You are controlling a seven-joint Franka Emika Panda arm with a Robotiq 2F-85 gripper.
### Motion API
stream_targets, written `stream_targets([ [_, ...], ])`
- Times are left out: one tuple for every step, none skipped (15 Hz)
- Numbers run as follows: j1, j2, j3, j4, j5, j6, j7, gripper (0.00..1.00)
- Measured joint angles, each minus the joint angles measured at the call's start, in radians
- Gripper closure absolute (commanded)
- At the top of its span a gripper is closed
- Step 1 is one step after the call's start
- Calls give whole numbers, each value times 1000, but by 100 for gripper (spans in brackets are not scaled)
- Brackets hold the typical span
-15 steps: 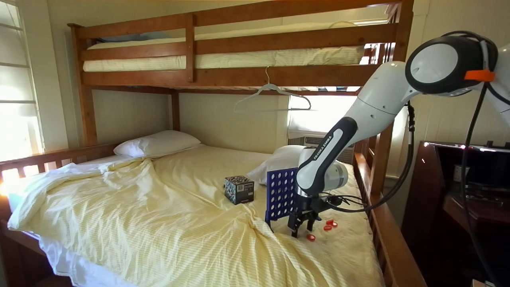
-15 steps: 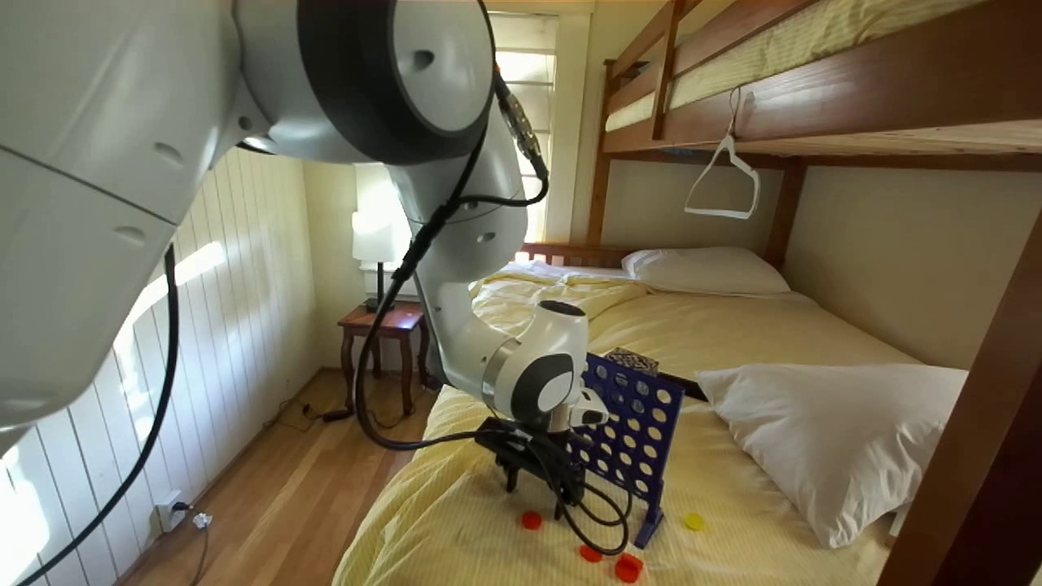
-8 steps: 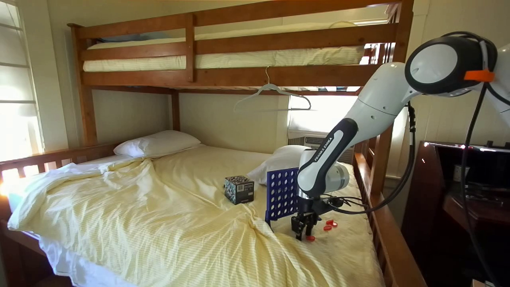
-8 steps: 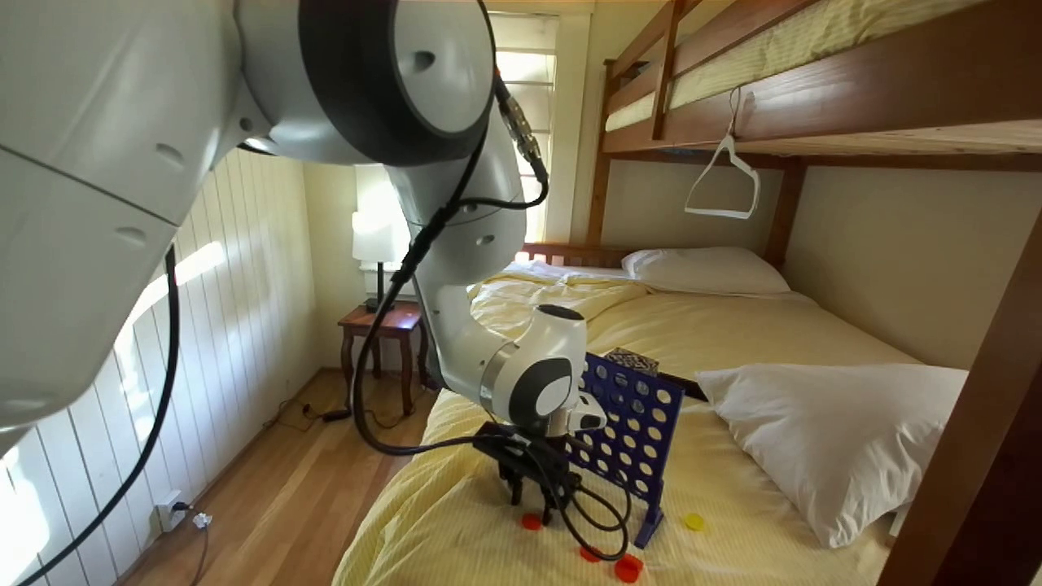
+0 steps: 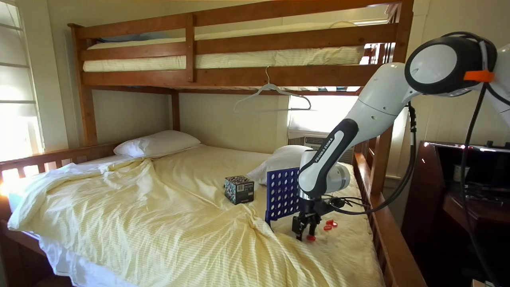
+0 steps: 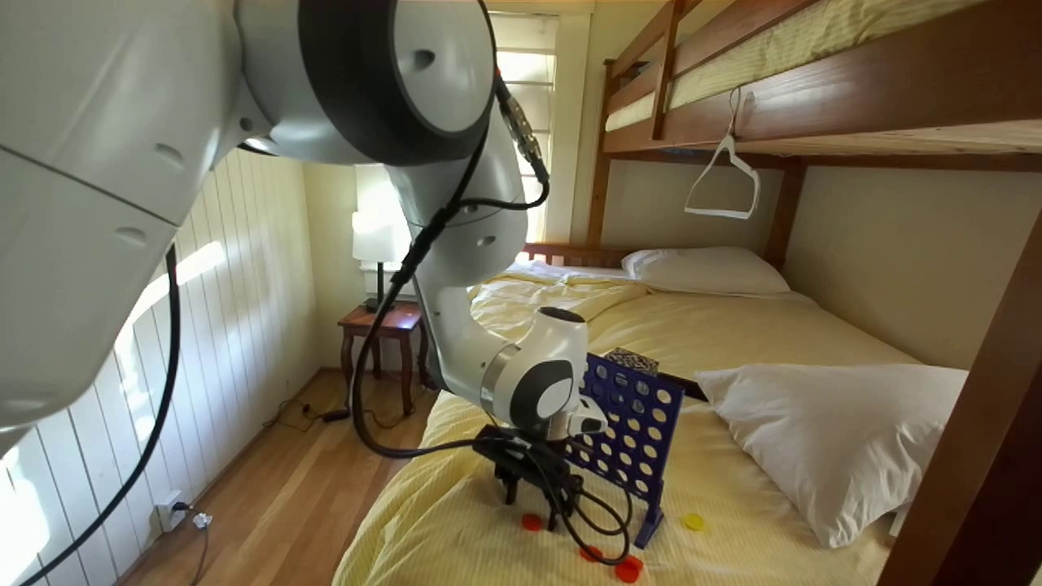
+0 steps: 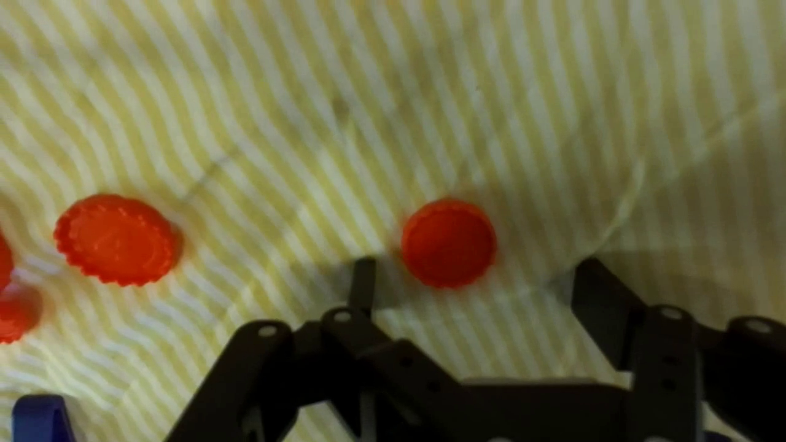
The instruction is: Put one orange chip in the blue gameboard.
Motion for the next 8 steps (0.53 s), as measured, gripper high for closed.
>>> stream_targets([
  [0,0,-1,0,-1,-4,0,52],
  [0,0,-2,0,-1,-6,0,58],
  [0,0,-3,0,-1,-7,0,65],
  [0,0,-4,0,-1,-8,0,73],
  [0,-1,-5,0,-1,-9,0,79],
  [0,-1,-5,0,-1,-10,0,87],
  [0,-2,-5,0,-2,-10,0,92],
  [1,-3,-5,0,-2,-11,0,98],
])
